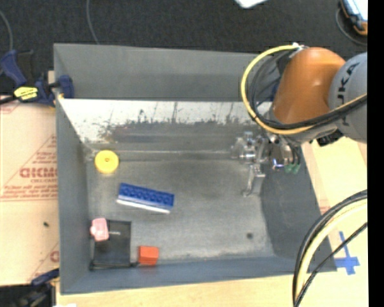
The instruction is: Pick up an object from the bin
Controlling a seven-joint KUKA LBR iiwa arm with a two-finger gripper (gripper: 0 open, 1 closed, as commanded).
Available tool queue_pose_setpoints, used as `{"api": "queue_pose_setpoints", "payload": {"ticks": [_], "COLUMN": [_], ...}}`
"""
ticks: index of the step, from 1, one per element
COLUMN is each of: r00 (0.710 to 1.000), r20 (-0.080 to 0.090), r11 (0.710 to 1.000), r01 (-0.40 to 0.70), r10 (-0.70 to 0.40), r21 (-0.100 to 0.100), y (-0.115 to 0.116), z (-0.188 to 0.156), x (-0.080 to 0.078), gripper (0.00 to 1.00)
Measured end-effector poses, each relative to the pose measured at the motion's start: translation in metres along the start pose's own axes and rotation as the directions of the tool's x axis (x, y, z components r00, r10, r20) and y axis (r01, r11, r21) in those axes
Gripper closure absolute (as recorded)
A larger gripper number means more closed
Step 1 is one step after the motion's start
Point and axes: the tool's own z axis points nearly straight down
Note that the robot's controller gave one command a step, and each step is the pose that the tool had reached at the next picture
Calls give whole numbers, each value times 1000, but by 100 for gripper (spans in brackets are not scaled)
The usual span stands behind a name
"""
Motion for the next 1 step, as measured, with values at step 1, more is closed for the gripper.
{"api": "queue_pose_setpoints", "payload": {"ticks": [1], "r00": [1000], "r20": [8], "r11": [1000], "r01": [3], "r10": [-3], "r21": [1], "y": [0], "z": [-5], "x": [-2], "gripper": [0]}}
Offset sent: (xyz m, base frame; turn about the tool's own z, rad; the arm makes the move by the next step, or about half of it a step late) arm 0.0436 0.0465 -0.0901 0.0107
